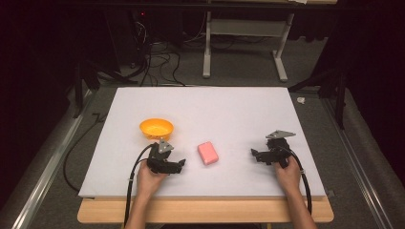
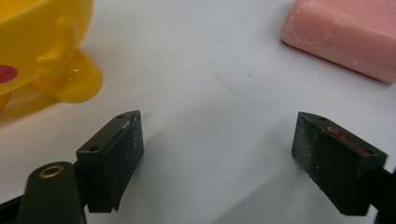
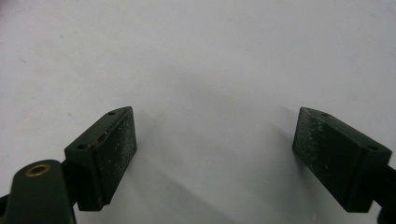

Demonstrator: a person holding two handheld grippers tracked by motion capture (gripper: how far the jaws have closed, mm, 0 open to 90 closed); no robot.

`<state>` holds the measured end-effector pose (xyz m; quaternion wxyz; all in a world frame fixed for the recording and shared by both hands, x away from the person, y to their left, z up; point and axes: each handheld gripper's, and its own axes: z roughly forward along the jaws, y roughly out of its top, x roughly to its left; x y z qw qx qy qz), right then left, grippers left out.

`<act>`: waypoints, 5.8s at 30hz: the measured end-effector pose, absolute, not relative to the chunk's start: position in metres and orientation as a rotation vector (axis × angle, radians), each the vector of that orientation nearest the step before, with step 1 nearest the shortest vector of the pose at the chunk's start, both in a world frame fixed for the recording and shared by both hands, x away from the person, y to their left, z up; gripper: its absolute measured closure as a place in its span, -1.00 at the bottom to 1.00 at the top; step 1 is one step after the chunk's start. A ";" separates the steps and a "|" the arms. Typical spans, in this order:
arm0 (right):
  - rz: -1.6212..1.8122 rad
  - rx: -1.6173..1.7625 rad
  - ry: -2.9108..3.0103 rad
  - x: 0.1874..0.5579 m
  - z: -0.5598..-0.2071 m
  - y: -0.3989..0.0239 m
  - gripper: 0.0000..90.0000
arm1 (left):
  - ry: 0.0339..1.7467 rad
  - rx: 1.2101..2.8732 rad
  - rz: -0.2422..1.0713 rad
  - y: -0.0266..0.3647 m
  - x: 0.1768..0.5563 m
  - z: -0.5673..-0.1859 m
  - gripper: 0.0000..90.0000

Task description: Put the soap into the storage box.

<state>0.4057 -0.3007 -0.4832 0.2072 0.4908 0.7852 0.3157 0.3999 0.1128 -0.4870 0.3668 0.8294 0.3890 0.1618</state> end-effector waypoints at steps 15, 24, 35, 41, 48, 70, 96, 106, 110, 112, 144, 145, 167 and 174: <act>0.877 1.364 2.189 0.406 -0.483 -0.301 -0.68 | 0.975 2.095 0.414 0.105 0.392 -0.477 -0.62; 0.877 1.366 2.189 0.406 -0.483 -0.301 -0.68 | 0.922 2.078 0.381 0.097 0.388 -0.465 -0.67; 0.877 1.366 2.189 0.406 -0.483 -0.301 -0.68 | 0.886 2.048 0.343 0.087 0.389 -0.461 -0.71; 0.877 1.364 2.189 0.406 -0.483 -0.301 -0.68 | 0.855 2.053 0.330 0.076 0.390 -0.456 -0.79; 0.877 1.363 2.189 0.406 -0.483 -0.301 -0.68 | 0.819 2.068 0.315 0.061 0.393 -0.454 -0.85; 0.877 1.363 2.189 0.406 -0.483 -0.301 -0.68 | 0.731 2.188 0.353 0.021 0.411 -0.461 -0.98; 0.876 1.362 2.189 0.406 -0.483 -0.301 -0.68 | 0.729 2.250 0.317 0.009 0.423 -0.481 -0.94; 0.876 1.363 2.188 0.406 -0.483 -0.301 -0.68 | 0.716 2.257 0.341 0.006 0.420 -0.481 -0.71; 0.877 1.363 2.189 0.406 -0.483 -0.301 -0.68 | 0.718 2.260 0.340 0.006 0.420 -0.481 -0.70; 0.876 1.364 2.188 0.406 -0.483 -0.301 -0.68 | 0.720 2.260 0.342 0.006 0.420 -0.481 -0.70; 0.879 1.367 2.186 0.406 -0.483 -0.301 -0.68 | 0.731 2.217 0.348 0.013 0.412 -0.461 -0.69; 0.878 1.366 2.186 0.406 -0.483 -0.301 -0.68 | 0.736 2.213 0.348 0.014 0.412 -0.460 -0.69; 0.876 1.364 2.188 0.406 -0.483 -0.301 -0.68 | 0.797 2.135 0.372 0.032 0.406 -0.441 -0.69; 0.876 1.363 2.188 0.406 -0.483 -0.301 -0.68 | 0.822 2.102 0.381 0.042 0.406 -0.434 -0.69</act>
